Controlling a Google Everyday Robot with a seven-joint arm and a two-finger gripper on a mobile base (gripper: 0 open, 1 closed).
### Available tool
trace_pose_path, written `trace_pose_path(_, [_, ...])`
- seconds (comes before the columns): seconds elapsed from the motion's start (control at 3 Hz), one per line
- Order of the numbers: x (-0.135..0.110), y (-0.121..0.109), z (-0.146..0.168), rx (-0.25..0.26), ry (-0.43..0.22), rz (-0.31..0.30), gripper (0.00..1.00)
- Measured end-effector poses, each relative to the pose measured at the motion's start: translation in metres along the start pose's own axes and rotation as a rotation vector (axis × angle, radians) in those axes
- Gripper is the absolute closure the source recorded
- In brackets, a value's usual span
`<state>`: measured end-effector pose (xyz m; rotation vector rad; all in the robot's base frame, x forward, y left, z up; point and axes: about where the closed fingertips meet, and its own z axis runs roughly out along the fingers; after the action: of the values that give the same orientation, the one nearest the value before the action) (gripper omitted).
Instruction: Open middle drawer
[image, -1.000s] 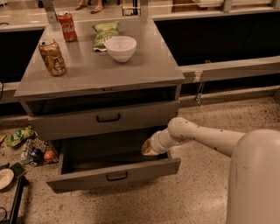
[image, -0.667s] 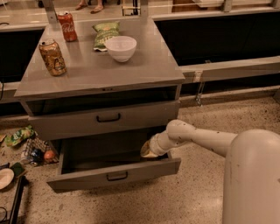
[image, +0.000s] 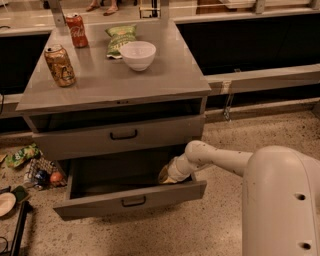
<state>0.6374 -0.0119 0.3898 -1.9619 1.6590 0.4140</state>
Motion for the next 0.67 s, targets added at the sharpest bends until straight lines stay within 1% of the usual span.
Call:
trace_pose_path(0.33, [-0.001, 0.018, 0.009, -0.051, -0.009, 0.038, 1.0])
trace_pose_path(0.67, [-0.002, 0.048, 0.015, -0.14, -0.018, 0.095, 1.0])
